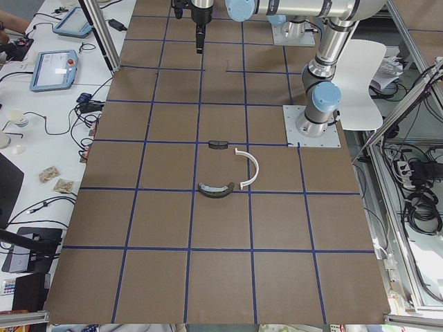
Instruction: Place bearing gear from tray to pile
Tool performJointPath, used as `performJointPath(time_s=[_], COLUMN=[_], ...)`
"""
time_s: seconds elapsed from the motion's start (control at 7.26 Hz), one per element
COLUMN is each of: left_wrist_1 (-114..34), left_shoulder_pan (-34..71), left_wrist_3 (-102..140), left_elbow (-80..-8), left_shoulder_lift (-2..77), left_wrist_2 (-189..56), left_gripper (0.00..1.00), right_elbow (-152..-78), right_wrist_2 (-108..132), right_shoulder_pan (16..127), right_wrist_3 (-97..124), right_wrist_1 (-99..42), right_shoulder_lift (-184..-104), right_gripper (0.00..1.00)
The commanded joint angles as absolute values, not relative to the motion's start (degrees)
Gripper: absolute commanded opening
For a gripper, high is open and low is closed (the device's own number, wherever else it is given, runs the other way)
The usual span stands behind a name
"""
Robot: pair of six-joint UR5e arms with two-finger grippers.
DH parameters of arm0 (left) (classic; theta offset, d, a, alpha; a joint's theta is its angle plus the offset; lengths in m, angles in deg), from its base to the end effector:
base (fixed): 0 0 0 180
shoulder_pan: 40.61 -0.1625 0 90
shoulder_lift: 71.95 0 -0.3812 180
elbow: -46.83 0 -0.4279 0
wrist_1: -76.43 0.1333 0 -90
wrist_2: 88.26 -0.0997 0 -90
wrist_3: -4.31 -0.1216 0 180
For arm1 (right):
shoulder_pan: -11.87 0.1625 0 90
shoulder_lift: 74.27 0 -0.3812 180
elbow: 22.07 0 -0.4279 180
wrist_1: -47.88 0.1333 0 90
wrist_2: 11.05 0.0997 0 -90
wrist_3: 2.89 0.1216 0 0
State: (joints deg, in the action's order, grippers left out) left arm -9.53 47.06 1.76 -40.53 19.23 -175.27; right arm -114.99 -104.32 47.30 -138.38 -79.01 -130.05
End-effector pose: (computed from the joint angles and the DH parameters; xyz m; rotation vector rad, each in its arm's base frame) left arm -0.1173 -0.5517 0.4432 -0.0098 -3.0899 0.1517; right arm -0.4602 -0.4825 0.0975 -2.0319 2.3821 0.0884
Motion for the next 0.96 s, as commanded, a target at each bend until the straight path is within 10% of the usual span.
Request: performJointPath(time_s=[0.0,0.83], left_wrist_1=[-9.53,-9.53], left_shoulder_pan=[47.02,46.93], left_wrist_3=[1.76,1.76], left_elbow=[-40.54,-40.45], left_shoulder_lift=[19.19,19.28], left_wrist_2=[-175.27,-175.36], left_gripper=[1.00,1.00], right_elbow=[-114.97,-114.80], right_wrist_2=[-105.88,-100.96], right_shoulder_pan=[47.20,56.21], right_wrist_3=[-137.81,-108.70], right_wrist_1=[-78.43,-60.71], right_shoulder_lift=[-130.43,-148.08], right_gripper=[0.11,0.09])
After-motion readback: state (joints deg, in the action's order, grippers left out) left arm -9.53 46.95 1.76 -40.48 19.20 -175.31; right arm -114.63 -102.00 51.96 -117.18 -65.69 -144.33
